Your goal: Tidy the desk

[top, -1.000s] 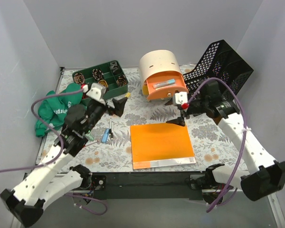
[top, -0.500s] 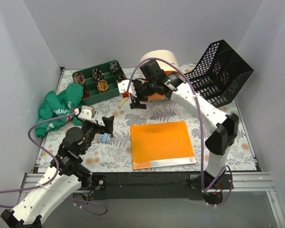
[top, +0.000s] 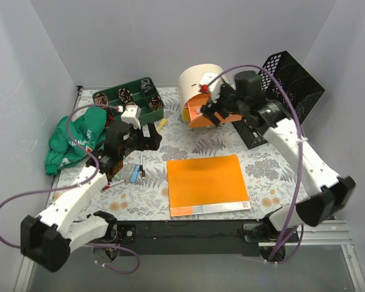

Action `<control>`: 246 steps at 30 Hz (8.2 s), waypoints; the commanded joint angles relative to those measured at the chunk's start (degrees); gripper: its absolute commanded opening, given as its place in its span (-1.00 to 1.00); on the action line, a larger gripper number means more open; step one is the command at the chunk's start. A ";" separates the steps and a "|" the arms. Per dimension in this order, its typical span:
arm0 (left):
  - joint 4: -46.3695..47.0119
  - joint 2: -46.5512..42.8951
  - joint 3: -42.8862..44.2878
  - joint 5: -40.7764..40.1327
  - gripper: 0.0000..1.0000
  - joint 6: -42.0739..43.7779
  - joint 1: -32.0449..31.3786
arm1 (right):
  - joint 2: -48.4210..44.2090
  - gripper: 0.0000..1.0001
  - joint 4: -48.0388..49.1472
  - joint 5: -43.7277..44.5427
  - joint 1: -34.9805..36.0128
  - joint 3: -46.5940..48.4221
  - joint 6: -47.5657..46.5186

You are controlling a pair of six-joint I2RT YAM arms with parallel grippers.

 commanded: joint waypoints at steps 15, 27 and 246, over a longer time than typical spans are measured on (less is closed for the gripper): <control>-21.38 43.02 37.02 8.64 0.73 1.20 7.97 | -28.52 0.68 22.02 -35.86 -34.20 -37.35 16.29; -26.57 62.18 52.68 0.99 0.26 6.47 7.88 | -28.79 0.68 23.08 -40.61 -35.17 -39.47 16.47; -12.92 -15.67 0.65 -11.49 0.96 -17.34 -10.05 | -3.40 -0.84 -8.65 -15.76 -18.47 -13.54 -27.56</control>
